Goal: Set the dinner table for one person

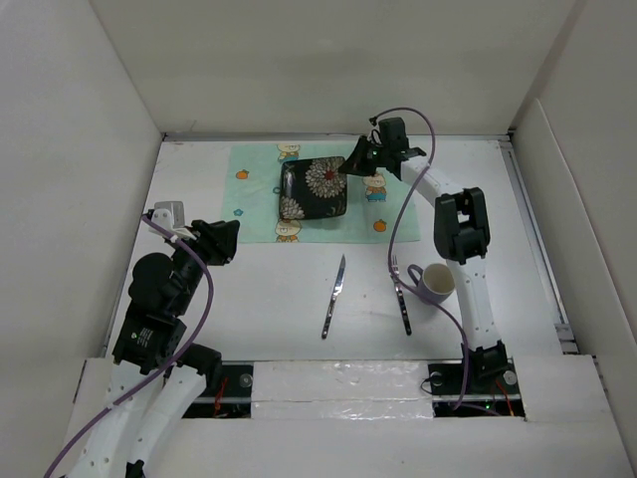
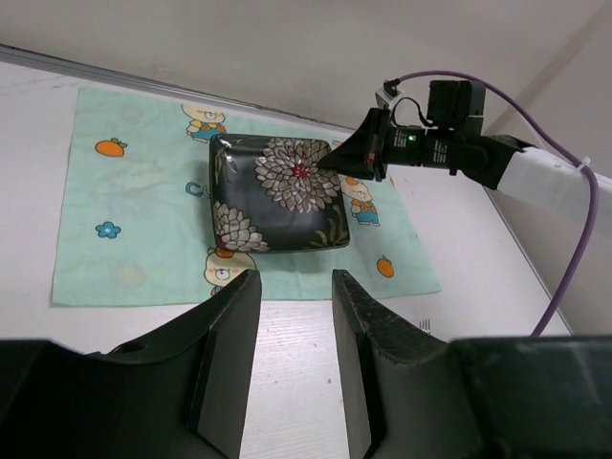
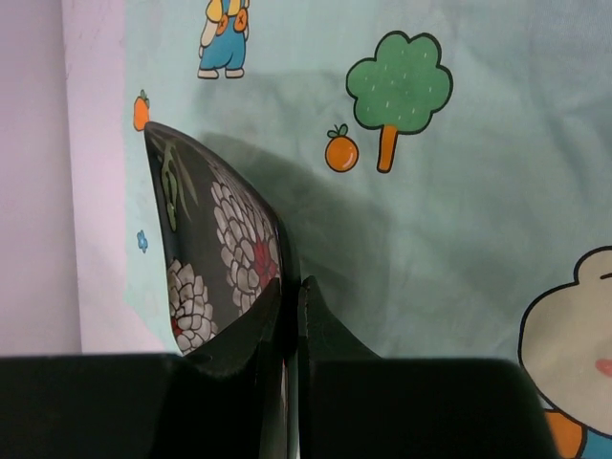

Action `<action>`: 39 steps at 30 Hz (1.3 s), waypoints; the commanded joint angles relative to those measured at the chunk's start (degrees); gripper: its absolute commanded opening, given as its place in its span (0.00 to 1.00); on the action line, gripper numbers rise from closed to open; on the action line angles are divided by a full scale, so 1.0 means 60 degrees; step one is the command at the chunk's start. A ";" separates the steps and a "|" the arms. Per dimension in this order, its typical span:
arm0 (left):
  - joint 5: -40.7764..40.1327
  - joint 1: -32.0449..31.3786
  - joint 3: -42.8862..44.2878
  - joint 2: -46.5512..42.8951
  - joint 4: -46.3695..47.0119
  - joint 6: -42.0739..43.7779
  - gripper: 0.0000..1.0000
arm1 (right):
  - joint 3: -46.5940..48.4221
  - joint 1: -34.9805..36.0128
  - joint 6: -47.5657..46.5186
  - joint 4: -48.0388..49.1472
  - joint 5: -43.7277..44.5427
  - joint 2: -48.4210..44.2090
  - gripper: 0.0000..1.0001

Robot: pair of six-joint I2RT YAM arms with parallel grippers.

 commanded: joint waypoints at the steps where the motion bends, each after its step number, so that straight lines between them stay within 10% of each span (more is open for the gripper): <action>1: 0.0096 0.0036 -0.0034 0.0010 0.0326 0.0122 0.33 | 0.0907 -0.0064 0.0702 0.0710 -0.0925 -0.0251 0.00; 18: 0.0096 0.0036 -0.0034 0.0186 0.0311 0.0137 0.33 | 0.2108 -0.0064 0.1113 0.0521 -0.0911 0.1023 0.00; 27: 0.0357 0.0036 -0.0034 0.0157 0.0311 0.0137 0.33 | 0.1874 -0.0064 -0.0201 -0.0327 0.0097 0.0017 0.47; 36: 0.0447 0.0036 -0.0019 0.0186 0.0311 0.0151 0.33 | -0.0248 -0.0151 -0.1199 0.0168 0.0818 -0.2269 0.49; 39: 0.0448 0.0036 -0.0019 0.0128 0.0311 0.0151 0.33 | -0.2076 -0.0151 -0.1494 0.0797 0.1154 -0.3995 0.24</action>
